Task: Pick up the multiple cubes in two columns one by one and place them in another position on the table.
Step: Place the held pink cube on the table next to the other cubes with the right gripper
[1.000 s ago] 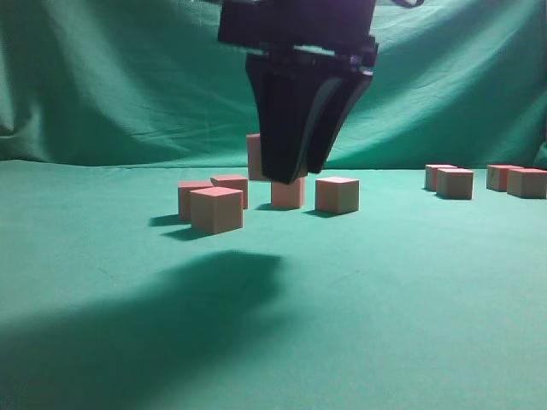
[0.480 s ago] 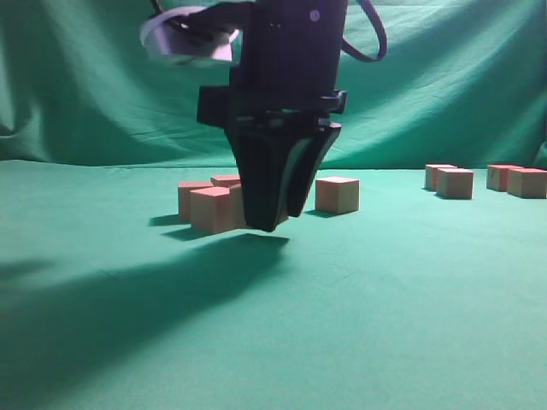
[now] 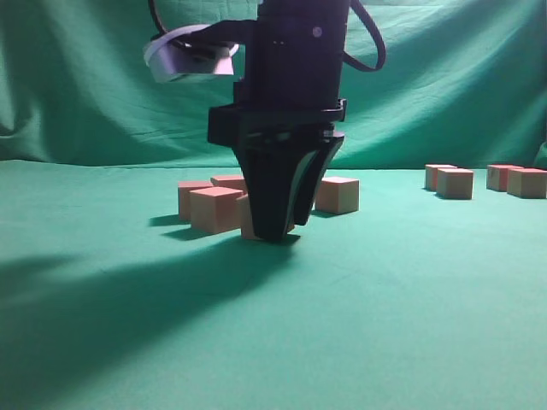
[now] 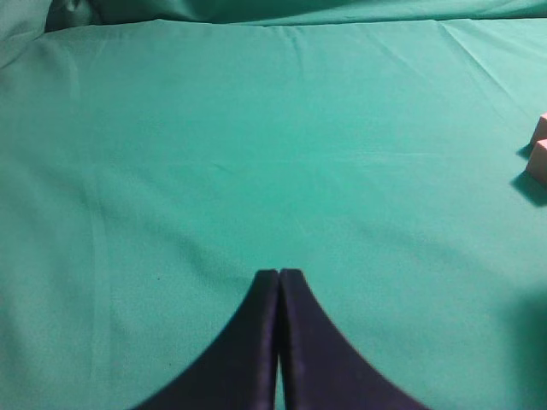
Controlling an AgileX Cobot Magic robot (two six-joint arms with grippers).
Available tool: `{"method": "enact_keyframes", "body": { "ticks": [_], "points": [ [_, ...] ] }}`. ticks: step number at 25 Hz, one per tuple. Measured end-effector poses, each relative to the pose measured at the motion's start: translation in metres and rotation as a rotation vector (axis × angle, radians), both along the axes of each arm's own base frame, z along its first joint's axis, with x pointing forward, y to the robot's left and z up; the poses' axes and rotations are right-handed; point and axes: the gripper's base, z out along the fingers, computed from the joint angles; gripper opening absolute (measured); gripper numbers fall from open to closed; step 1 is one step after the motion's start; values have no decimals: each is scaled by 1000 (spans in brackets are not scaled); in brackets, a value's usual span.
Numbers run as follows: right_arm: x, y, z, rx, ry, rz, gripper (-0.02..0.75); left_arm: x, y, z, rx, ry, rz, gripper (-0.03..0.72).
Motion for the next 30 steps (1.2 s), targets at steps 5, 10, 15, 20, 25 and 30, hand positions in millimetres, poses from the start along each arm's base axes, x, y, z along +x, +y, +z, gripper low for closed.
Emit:
{"method": "enact_keyframes", "body": {
  "ticks": [5,10,15,20,25,30],
  "points": [
    [0,0,0,1,-1,0,263,0,0,0,0,0,0,0],
    [1,1,-2,-2,2,0,263,0,0,0,0,0,0,0],
    [0,1,-2,-6,16,-5,504,0,0,0,0,0,0,0],
    [-2,-1,5,-8,23,-17,627,0,0,0,0,0,0,0],
    [-11,-10,53,9,5,-53,652,0,0,0,0,0,0,0],
    [-29,-28,127,74,-67,-66,652,0,0,0,0,0,0,0]
  ]
}}
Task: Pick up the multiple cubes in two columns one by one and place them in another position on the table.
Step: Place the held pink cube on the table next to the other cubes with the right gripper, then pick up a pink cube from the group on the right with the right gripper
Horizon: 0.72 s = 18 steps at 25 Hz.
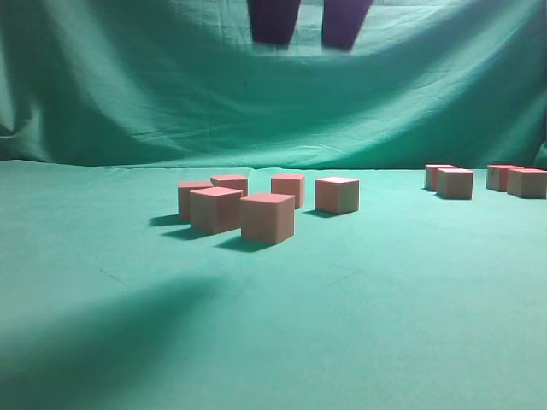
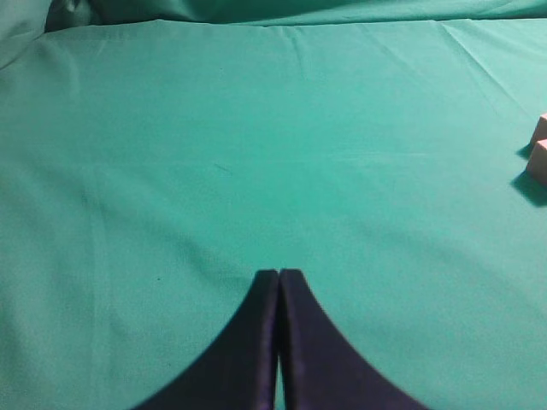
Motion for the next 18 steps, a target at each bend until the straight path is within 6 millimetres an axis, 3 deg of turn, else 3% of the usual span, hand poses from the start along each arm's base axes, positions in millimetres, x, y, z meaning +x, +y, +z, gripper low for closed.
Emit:
{"method": "enact_keyframes", "body": {
  "ticks": [5,10,14,18],
  "points": [
    [-22,-35,61,20,-156,-79,652,0,0,0,0,0,0,0],
    [-30,-73,101,7,-364,-299,608,0,0,0,0,0,0,0],
    [-16,-106,110,22,-411,-516,608,0,0,0,0,0,0,0],
    [6,-142,92,19,-371,-720,608,0,0,0,0,0,0,0]
  ]
}}
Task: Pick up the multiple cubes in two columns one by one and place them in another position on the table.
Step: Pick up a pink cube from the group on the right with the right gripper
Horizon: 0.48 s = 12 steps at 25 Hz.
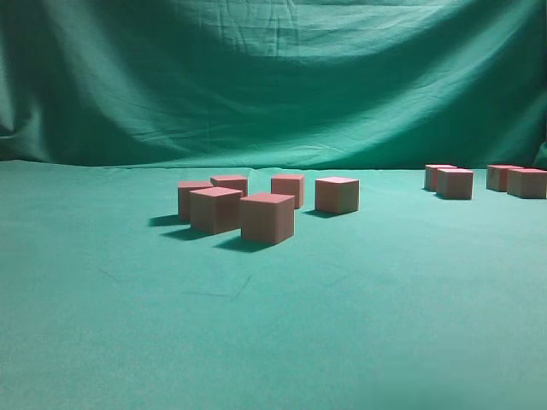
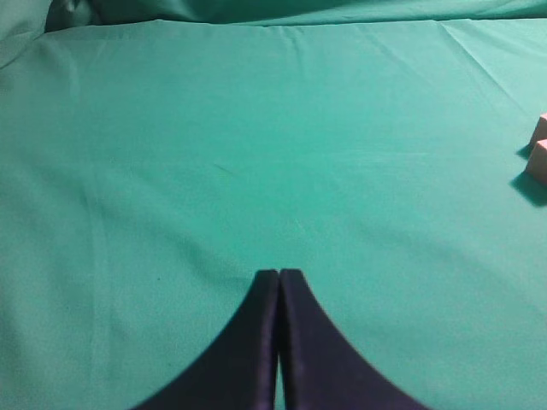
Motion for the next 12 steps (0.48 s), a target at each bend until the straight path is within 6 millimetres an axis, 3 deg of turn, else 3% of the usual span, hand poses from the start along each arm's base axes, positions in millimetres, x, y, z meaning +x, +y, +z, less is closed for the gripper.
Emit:
{"method": "enact_keyframes", "body": {
  "ticks": [2,5,12],
  "points": [
    [15,-13,-18,69,50,-79,543,0,0,0,0,0,0,0],
    [35,-25,-45,213,170,-160,551,0,0,0,0,0,0,0],
    [77,-18,-99,338,264,-121,551,0,0,0,0,0,0,0]
  ]
}}
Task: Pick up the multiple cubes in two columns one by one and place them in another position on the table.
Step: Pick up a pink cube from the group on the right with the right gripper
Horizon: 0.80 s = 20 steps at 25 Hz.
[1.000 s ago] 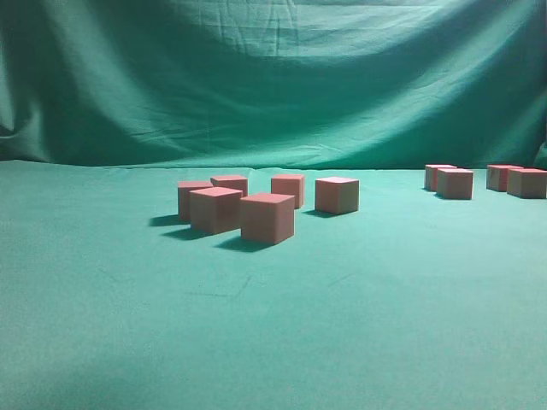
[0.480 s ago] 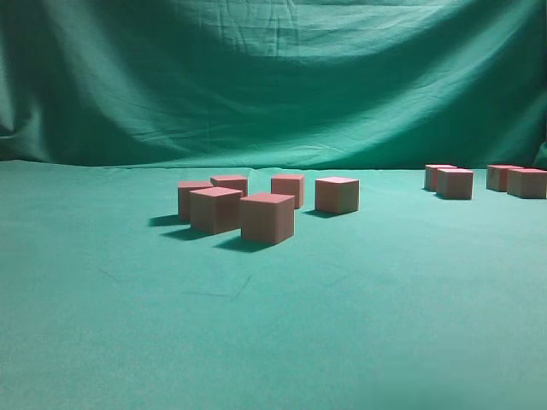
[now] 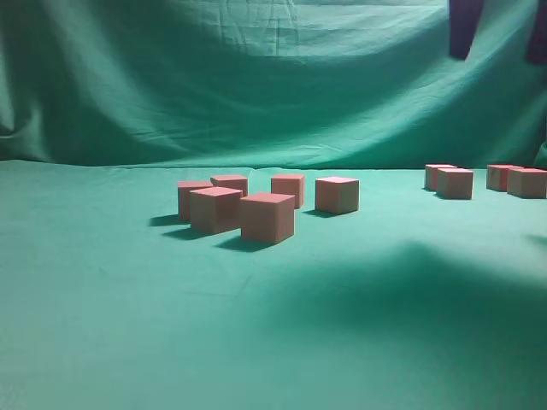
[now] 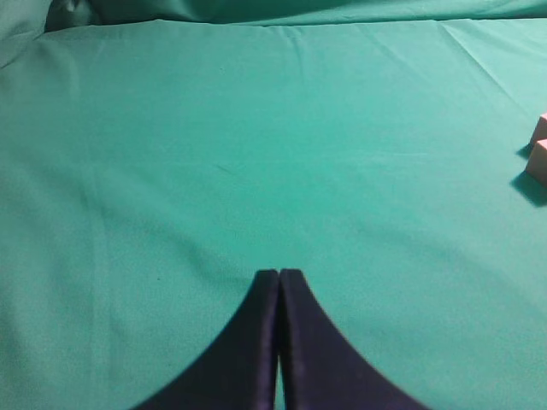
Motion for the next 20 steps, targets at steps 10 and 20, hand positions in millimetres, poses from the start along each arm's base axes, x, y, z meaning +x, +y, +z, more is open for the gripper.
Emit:
{"method": "enact_keyframes", "body": {
  "ticks": [10,20],
  "points": [
    [48,-8,-62,-9,-24,-59,551,0,0,0,0,0,0,0],
    [109,-11,-84,-11,-26,-90,551,0,0,0,0,0,0,0]
  ]
}}
